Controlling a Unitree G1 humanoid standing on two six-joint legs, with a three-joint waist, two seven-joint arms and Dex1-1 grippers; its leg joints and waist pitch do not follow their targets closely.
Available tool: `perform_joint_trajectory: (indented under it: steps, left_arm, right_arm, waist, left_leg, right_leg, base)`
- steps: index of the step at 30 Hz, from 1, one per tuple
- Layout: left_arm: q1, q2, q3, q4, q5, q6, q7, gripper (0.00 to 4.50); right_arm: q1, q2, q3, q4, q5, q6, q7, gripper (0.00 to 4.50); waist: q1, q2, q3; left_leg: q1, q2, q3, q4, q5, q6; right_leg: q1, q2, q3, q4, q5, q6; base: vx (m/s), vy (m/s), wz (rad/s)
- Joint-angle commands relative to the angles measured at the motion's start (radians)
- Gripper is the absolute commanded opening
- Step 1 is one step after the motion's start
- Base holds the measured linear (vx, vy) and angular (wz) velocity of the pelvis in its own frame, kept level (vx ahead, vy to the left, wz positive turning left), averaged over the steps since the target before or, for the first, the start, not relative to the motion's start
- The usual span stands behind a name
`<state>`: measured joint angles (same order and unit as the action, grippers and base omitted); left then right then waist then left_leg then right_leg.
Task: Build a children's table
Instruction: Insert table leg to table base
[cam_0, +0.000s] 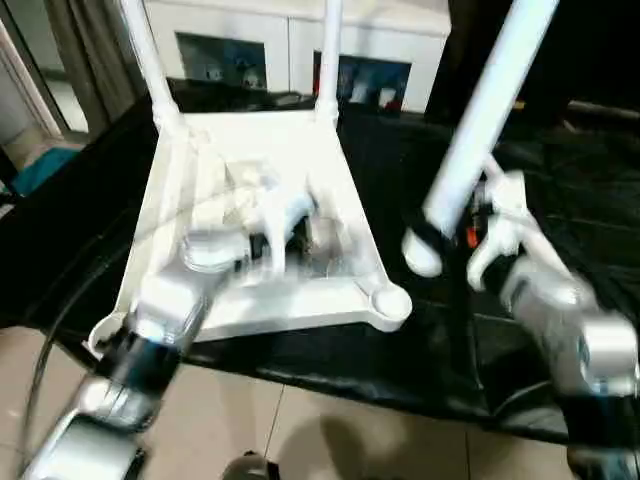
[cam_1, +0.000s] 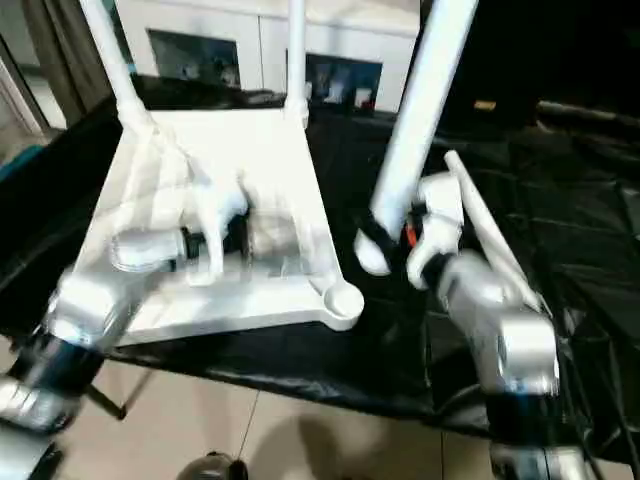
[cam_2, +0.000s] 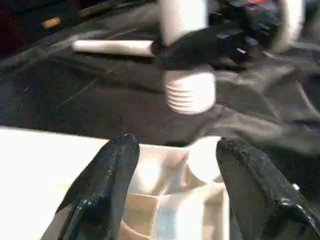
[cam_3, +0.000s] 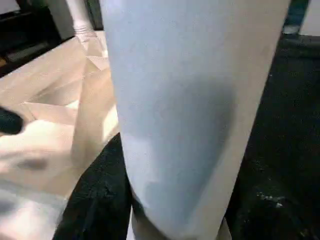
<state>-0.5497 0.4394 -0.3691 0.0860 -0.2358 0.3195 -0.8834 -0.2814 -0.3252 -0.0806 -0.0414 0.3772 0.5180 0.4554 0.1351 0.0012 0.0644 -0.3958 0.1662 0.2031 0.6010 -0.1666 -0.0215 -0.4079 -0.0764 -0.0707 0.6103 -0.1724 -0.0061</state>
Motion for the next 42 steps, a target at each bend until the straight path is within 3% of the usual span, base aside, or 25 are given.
perform_joint_trajectory:
  steps: [1, 3, 4, 11, 13, 16, 20, 28, 34, 38, 39, 42]
  left_arm:
    - [0.034, 0.017, -0.050, -0.015, 0.032, -0.024, -0.039, 3.04]
    - [0.057, 0.017, -0.053, -0.005, 0.046, -0.036, -0.061, 3.04]
    - [0.059, 0.016, -0.052, -0.003, 0.046, -0.037, -0.065, 3.04]
    - [0.027, 0.030, -0.090, 0.099, 0.115, -0.040, -0.063, 3.04]
    - [0.020, 0.026, -0.084, 0.112, 0.114, -0.013, -0.068, 3.04]
    - [0.011, 0.020, -0.076, 0.129, 0.116, 0.014, -0.075, 2.86]
    - [0.001, 0.019, -0.071, 0.153, 0.137, 0.034, -0.059, 2.50]
    - [-0.007, 0.022, -0.066, 0.178, 0.147, 0.099, -0.071, 1.89]
    - [-0.002, 0.044, -0.080, 0.176, 0.163, 0.122, -0.095, 1.43]
    - [0.010, 0.060, -0.078, 0.154, 0.161, 0.137, -0.109, 1.14]
    - [0.012, 0.060, -0.072, 0.151, 0.161, 0.142, -0.108, 0.99]
    - [0.014, 0.058, -0.058, 0.146, 0.153, 0.147, -0.107, 0.70]
  right_arm:
    - [0.034, -0.004, -0.017, -0.058, -0.010, -0.019, -0.005, 1.94]
    - [0.066, -0.008, -0.004, -0.080, -0.013, -0.013, -0.005, 1.94]
    - [0.069, -0.008, -0.002, -0.083, -0.012, -0.011, -0.004, 1.94]
    - [0.074, -0.013, 0.028, -0.096, -0.014, -0.005, 0.013, 1.94]
    - [0.070, -0.015, 0.031, -0.099, -0.012, 0.000, 0.018, 1.94]
    - [0.065, -0.019, 0.040, -0.097, -0.015, 0.002, 0.022, 1.94]
    - [0.066, -0.019, 0.049, -0.098, -0.013, 0.005, 0.030, 1.94]
    - [0.071, -0.021, 0.068, -0.098, -0.014, 0.002, 0.040, 1.94]
    - [0.071, -0.026, 0.066, -0.094, -0.014, -0.001, 0.050, 1.94]
    - [0.065, -0.031, 0.063, -0.086, -0.012, -0.003, 0.052, 1.94]
    - [0.059, -0.033, 0.061, -0.081, -0.011, -0.003, 0.053, 1.94]
    - [0.052, -0.031, 0.065, -0.075, -0.013, -0.005, 0.055, 1.94]
  waist:
    - [-0.011, 0.005, -0.076]
    - [-0.020, 0.001, -0.069]
    - [-0.025, 0.006, -0.066]
    - [-0.054, 0.000, -0.060]
    - [-0.058, -0.001, -0.062]
    - [-0.060, 0.001, -0.062]
    - [-0.059, 0.001, -0.064]
    - [-0.049, 0.005, -0.071]
    - [-0.045, 0.005, -0.074]
    - [-0.046, 0.003, -0.072]
    - [-0.048, -0.003, -0.070]
    - [-0.049, -0.004, -0.067]
  left_leg:
    - [0.032, 0.066, -0.035, -0.074, -0.221, -0.035]
    - [0.037, 0.065, -0.036, -0.079, -0.290, -0.042]
    - [0.041, 0.065, -0.040, -0.081, -0.327, -0.052]
    - [0.046, 0.058, -0.049, -0.080, -0.401, -0.061]
    - [0.041, 0.060, -0.053, -0.081, -0.395, -0.059]
    - [0.048, 0.060, -0.052, -0.079, -0.408, -0.055]
    - [0.047, 0.060, -0.050, -0.078, -0.398, -0.049]
    - [0.041, 0.063, -0.044, -0.080, -0.324, -0.038]
    - [0.037, 0.063, -0.040, -0.076, -0.270, -0.022]
    - [0.035, 0.063, -0.041, -0.078, -0.269, -0.020]
    - [0.036, 0.063, -0.040, -0.078, -0.279, -0.021]
    - [0.039, 0.062, -0.041, -0.078, -0.306, -0.024]
  right_leg:
    - [0.048, -0.080, 0.055, -0.065, -0.166, -0.171]
    - [0.045, -0.082, 0.056, -0.084, -0.334, -0.134]
    - [0.040, -0.084, 0.055, -0.092, -0.414, -0.119]
    - [0.030, -0.085, 0.047, -0.117, -0.601, -0.054]
    - [0.033, -0.087, 0.045, -0.117, -0.605, -0.050]
    - [0.025, -0.086, 0.046, -0.118, -0.589, -0.067]
    - [0.026, -0.085, 0.049, -0.113, -0.555, -0.081]
    - [0.035, -0.080, 0.055, -0.092, -0.378, -0.138]
    - [0.042, -0.080, 0.057, -0.082, -0.299, -0.165]
    - [0.045, -0.081, 0.055, -0.081, -0.312, -0.166]
    - [0.044, -0.081, 0.055, -0.084, -0.332, -0.162]
    - [0.039, -0.084, 0.055, -0.094, -0.416, -0.141]
  base:
    - [0.000, 0.000, 0.00]
    - [0.000, 0.000, 0.00]
    - [0.000, 0.000, 0.00]
    - [0.000, 0.000, 0.00]
    - [0.000, 0.000, 0.00]
    - [0.000, 0.000, 0.00]
    - [0.000, 0.000, 0.00]
    - [0.000, 0.000, 0.00]
    - [0.000, 0.000, 0.00]
    - [0.000, 0.000, 0.00]
    - [0.000, 0.000, 0.00]
    - [0.000, 0.000, 0.00]
